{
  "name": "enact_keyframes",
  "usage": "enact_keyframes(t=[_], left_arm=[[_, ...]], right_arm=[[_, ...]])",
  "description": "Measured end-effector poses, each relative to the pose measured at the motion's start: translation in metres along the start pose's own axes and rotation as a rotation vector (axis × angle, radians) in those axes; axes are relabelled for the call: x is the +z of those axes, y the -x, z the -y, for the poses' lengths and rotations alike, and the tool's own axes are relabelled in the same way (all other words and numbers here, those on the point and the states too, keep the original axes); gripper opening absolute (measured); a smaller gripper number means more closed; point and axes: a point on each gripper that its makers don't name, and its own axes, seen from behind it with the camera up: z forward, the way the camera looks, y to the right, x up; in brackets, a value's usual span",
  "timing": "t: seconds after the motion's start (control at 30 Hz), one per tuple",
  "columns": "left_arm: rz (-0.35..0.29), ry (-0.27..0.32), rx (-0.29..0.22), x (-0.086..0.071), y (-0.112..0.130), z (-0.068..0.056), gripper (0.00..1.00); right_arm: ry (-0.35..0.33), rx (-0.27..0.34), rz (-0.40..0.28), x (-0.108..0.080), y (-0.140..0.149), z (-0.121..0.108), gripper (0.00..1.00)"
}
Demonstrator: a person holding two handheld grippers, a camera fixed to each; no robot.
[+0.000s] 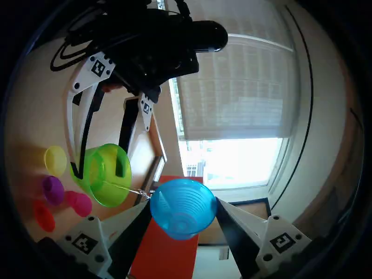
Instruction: Pour water
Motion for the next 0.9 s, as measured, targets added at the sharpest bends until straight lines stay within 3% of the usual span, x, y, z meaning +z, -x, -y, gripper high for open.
enact_keyframes(t=[0.9], left_arm=[[0.0, -0.002, 0.007, -0.001, -0.002, -0.001, 0.85]], right_arm=[[0.012, -0.076, -0.001, -0.003, -0.01, -0.001, 0.94]])
